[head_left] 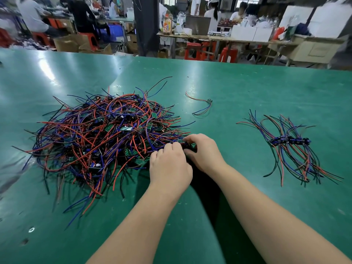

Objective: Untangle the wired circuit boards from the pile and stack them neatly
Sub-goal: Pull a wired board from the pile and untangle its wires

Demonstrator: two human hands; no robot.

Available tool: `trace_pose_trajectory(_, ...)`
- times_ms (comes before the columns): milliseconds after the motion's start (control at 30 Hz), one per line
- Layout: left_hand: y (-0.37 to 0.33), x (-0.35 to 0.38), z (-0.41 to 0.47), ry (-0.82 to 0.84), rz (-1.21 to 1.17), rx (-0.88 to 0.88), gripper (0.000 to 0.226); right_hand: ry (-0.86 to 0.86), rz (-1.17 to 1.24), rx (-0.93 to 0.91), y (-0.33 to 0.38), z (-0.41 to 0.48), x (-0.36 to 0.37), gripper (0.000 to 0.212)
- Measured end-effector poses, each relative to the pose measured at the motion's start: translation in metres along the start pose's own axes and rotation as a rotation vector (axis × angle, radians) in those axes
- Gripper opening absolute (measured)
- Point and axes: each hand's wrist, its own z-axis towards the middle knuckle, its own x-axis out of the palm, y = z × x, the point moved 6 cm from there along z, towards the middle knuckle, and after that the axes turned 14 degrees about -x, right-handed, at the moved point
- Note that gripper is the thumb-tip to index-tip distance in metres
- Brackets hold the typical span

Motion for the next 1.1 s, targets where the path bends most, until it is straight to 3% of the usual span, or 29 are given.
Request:
trace_pose_trajectory(267,0.004,0.000,-0.001,0.046,-0.035,-0.028,0.036,-0.080,-0.021,-0.042,-0.002,-0.006,-0.013,0.017)
trace_pose_trajectory(367,0.005,-0.001,0.001,0.062,-0.083,-0.057,0.037,-0.169,-0.040,0.039,-0.026,-0.017,-0.037,0.013)
trace_pose_trajectory(467,0.004,-0.002,0.000,0.070,-0.111,-0.056,0.037,-0.367,0.013,0.222,-0.059,-0.035,-0.072,0.011)
trace_pose_trajectory(567,0.002,-0.005,0.000,0.046,-0.140,-0.042,0.037,-0.629,0.597,0.455,-0.088,-0.056,-0.086,0.017)
trace_pose_trajectory(633,0.001,-0.008,0.000,0.024,-0.177,-0.038,0.038,-0.734,0.990,0.512,-0.091,-0.065,-0.086,0.017)
trace_pose_trajectory(700,0.002,-0.011,0.001,0.026,-0.242,-0.039,0.037,-0.807,1.227,0.534,-0.088,-0.071,-0.084,0.016)
trace_pose_trajectory(933,-0.002,-0.011,0.001,0.119,-0.635,-0.007,0.013,-0.751,1.562,0.560,-0.060,-0.074,-0.074,0.013)
trace_pose_trajectory(1100,-0.011,0.001,-0.005,0.329,-0.862,-0.051,0.024,-0.614,1.654,0.572,-0.037,-0.071,-0.065,0.013)
